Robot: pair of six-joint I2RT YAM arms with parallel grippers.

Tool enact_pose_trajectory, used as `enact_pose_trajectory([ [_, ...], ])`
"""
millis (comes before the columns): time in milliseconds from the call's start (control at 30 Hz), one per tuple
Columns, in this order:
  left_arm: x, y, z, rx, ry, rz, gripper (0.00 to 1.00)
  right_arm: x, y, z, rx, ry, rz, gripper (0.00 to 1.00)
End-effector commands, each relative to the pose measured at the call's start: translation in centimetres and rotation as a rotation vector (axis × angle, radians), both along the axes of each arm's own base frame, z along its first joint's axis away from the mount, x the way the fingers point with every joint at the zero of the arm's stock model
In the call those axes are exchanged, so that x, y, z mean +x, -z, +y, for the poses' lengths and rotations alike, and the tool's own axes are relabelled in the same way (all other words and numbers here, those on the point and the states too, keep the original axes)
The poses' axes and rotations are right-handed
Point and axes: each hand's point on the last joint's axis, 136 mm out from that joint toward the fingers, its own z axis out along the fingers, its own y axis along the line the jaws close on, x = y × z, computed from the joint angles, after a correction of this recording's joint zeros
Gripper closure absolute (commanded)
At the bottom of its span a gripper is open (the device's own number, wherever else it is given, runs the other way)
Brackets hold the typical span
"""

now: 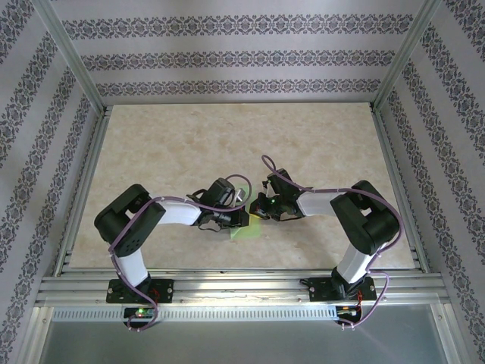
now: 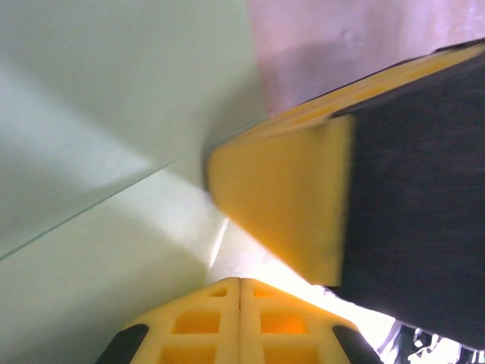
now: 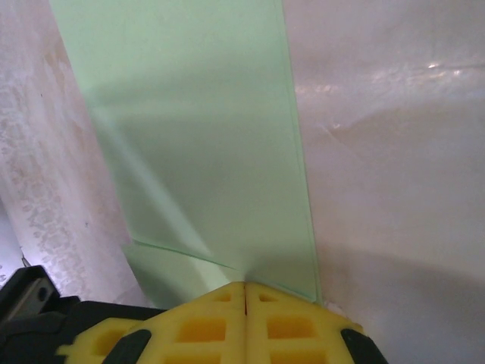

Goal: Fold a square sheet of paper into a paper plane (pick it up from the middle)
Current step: Fold the triangle a second time at the center of the table.

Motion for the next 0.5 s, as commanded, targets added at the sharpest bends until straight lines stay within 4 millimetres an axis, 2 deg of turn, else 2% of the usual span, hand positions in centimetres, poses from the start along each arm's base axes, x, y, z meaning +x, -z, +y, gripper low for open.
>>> enact_pose_trajectory([
  [0,-1.8,1.6,1.1,0.066,0.032,0.038,0.99,-1.5,2.5,-2.2,-0.097,0.04,0.082,1.0],
  [133,-3.3,2.1,2.4,0.087,0.035,0.058,0.99,-1.4,2.5,-2.4,-0.102,0.046,0.078,1.0],
  [467,-5.5,1.7,4.4,0.11,0.051,0.065,0.97,-1.3,2.5,-2.5,-0.104,0.051,0.076,1.0],
])
